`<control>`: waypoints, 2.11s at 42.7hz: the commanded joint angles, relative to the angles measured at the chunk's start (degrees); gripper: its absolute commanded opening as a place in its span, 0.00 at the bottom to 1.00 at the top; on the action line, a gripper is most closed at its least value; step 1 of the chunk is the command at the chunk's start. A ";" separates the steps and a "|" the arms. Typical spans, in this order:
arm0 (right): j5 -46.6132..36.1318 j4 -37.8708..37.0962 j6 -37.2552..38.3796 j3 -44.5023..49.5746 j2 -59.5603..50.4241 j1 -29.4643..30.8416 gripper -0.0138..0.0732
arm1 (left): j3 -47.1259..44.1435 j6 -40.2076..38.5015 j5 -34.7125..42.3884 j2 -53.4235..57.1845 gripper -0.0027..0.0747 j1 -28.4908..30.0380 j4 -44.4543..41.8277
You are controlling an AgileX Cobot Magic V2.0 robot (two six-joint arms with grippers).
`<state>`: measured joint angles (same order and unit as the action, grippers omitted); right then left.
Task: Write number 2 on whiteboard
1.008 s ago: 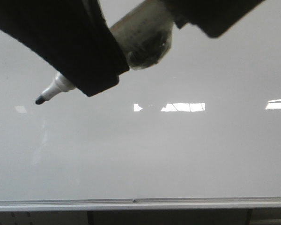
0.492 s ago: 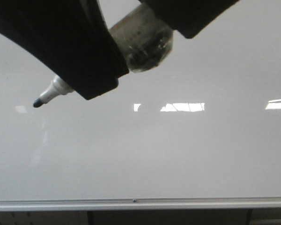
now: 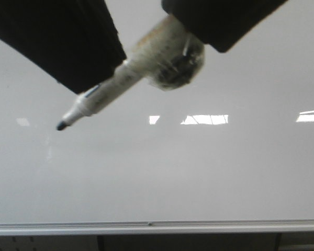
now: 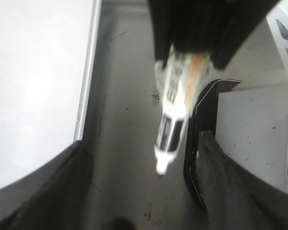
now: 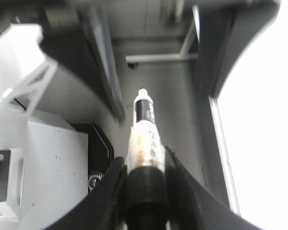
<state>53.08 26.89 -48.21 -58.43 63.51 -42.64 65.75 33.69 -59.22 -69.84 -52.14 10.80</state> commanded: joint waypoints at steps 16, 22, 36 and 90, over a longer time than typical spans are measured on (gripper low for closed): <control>4.55 -13.33 27.32 -1.90 -8.48 18.53 0.15 | -11.75 -15.01 7.77 22.88 0.65 20.12 1.01; 2.55 -13.33 32.49 0.42 -13.63 22.78 0.15 | -12.67 -18.62 8.26 25.91 0.65 24.15 1.01; -26.18 -11.99 32.52 17.21 -22.39 21.99 0.15 | -12.67 -18.75 9.09 26.11 0.65 25.09 1.01; -91.97 -10.89 27.03 23.65 12.65 16.52 0.08 | -12.67 -18.75 12.15 26.11 0.65 25.09 1.01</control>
<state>-32.40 16.14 -20.45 -32.82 76.12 -25.94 51.73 15.48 -51.19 -43.96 -27.17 10.68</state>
